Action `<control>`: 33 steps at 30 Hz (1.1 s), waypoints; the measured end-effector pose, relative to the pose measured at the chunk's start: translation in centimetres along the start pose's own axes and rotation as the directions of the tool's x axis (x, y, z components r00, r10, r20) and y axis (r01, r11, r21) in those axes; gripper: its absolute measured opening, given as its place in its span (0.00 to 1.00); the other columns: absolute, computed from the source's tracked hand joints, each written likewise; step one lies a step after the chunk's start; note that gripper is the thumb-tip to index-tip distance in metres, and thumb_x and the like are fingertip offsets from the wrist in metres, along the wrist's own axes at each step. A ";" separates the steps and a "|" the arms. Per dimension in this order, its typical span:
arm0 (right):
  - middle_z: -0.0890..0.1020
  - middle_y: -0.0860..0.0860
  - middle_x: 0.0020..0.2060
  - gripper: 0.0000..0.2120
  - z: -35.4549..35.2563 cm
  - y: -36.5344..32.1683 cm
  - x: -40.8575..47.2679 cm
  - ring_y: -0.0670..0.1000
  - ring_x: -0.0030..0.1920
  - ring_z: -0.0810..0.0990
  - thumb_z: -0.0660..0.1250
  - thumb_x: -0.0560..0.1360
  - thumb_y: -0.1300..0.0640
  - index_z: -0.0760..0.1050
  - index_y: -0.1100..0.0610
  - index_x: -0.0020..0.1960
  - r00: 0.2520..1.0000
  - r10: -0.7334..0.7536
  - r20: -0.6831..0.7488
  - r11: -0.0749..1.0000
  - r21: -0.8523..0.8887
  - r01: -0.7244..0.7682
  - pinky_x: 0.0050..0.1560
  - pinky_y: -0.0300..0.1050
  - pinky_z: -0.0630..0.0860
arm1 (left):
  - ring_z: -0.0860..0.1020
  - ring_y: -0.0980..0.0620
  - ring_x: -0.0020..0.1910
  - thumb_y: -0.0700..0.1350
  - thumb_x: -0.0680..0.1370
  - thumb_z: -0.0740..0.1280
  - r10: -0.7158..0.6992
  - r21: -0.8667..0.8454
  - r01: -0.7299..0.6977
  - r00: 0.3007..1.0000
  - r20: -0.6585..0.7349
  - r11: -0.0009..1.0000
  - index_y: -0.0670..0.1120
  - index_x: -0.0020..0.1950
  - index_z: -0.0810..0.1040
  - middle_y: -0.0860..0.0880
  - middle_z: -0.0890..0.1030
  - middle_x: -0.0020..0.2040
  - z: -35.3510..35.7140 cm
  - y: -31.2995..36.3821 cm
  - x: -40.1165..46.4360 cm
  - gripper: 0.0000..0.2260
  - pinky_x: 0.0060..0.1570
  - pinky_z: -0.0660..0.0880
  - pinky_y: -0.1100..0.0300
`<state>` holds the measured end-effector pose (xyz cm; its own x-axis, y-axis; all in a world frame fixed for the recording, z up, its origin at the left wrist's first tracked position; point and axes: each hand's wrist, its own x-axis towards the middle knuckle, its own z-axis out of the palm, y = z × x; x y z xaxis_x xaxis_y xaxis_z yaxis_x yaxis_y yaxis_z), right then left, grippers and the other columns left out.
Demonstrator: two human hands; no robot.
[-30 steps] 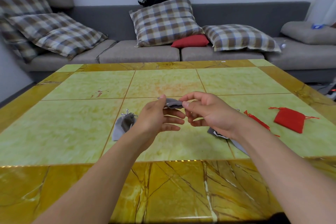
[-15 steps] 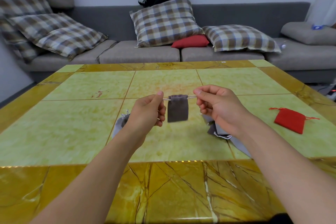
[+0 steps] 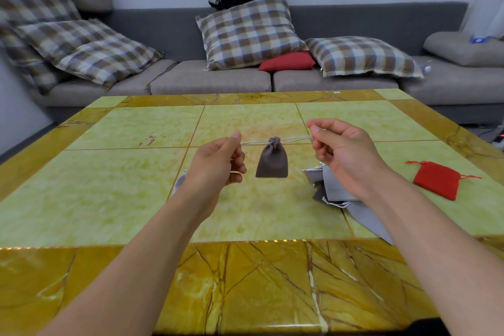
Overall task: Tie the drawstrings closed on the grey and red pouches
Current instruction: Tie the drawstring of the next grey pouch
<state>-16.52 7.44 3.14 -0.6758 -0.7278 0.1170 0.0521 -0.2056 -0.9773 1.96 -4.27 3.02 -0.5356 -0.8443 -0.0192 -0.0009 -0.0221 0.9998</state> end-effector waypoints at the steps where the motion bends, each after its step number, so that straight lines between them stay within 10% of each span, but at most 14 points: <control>1: 0.75 0.52 0.32 0.06 0.1 0.0 0.0 0.47 0.34 0.71 0.67 0.78 0.65 0.82 0.58 0.50 1.000 -0.006 -0.007 1.000 0.000 0.006 0.33 0.37 0.69 | 0.73 0.53 0.30 0.50 0.82 0.64 0.006 -0.009 -0.006 1.000 -0.003 1.000 0.47 0.34 0.73 0.50 0.74 0.30 0.1 0.1 0.0 0.17 0.31 0.72 0.59; 8: 0.74 0.49 0.31 0.10 1.5 -0.6 -0.4 0.47 0.37 0.74 0.65 0.79 0.64 0.82 0.55 0.55 0.997 -0.072 -0.021 0.997 0.011 0.072 0.39 0.39 0.71 | 0.75 0.55 0.37 0.46 0.82 0.63 -0.026 -0.253 0.004 0.996 -0.085 0.968 0.48 0.33 0.72 0.52 0.81 0.39 0.6 0.8 0.3 0.17 0.36 0.71 0.61; 13: 0.72 0.48 0.28 0.11 2.8 -1.2 -1.4 0.52 0.54 0.84 0.60 0.81 0.62 0.79 0.53 0.57 0.976 0.120 0.183 0.856 0.479 -0.195 0.41 0.37 0.77 | 0.73 0.55 0.44 0.51 0.80 0.64 -0.059 -0.583 0.228 0.954 0.294 0.780 0.50 0.31 0.76 0.51 0.82 0.62 -0.7 0.9 0.5 0.18 0.43 0.70 0.62; 17: 0.73 0.49 0.29 0.10 4.0 -1.1 -1.8 0.47 0.39 0.84 0.62 0.80 0.63 0.79 0.55 0.57 0.954 0.205 0.220 0.688 0.661 -0.300 0.28 0.32 0.74 | 0.69 0.61 0.26 0.50 0.81 0.60 -0.044 -0.651 0.310 0.920 0.391 0.693 0.49 0.40 0.68 0.53 0.83 0.39 -0.5 1.2 0.2 0.11 0.23 0.60 0.70; 22: 0.74 0.51 0.31 0.09 3.3 -1.0 -1.5 0.46 0.33 0.77 0.63 0.79 0.67 0.80 0.57 0.53 0.968 0.178 0.178 0.908 0.348 -0.231 0.25 0.34 0.68 | 0.61 0.58 0.24 0.51 0.84 0.59 -0.103 -0.506 0.202 0.971 0.218 0.839 0.49 0.39 0.67 0.55 0.70 0.30 -0.3 0.8 1.0 0.15 0.21 0.60 0.68; 29: 0.82 0.53 0.38 0.10 3.8 -0.9 -2.5 0.48 0.39 0.80 0.71 0.72 0.62 0.81 0.62 0.53 0.942 0.077 0.327 0.975 0.174 -0.140 0.37 0.37 0.77 | 0.79 0.52 0.42 0.45 0.81 0.64 0.108 -0.155 -0.066 0.954 0.281 0.986 0.45 0.59 0.83 0.43 0.83 0.45 0.8 0.2 -0.4 0.11 0.46 0.76 0.60; 33: 0.83 0.57 0.43 0.13 4.1 -1.0 -3.0 0.50 0.44 0.82 0.72 0.70 0.66 0.81 0.62 0.55 0.949 0.017 0.315 0.983 0.166 -0.073 0.41 0.38 0.78 | 0.81 0.59 0.39 0.42 0.80 0.66 0.186 -0.077 -0.176 0.970 0.154 0.981 0.49 0.64 0.79 0.50 0.86 0.42 1.4 0.4 -1.1 0.13 0.42 0.72 0.69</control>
<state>-11.53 7.13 4.46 -0.4083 -0.9004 0.1500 0.2224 -0.2575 -0.9403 1.32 -2.62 3.48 -0.6502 -0.7407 0.1689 0.1579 0.0858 0.9837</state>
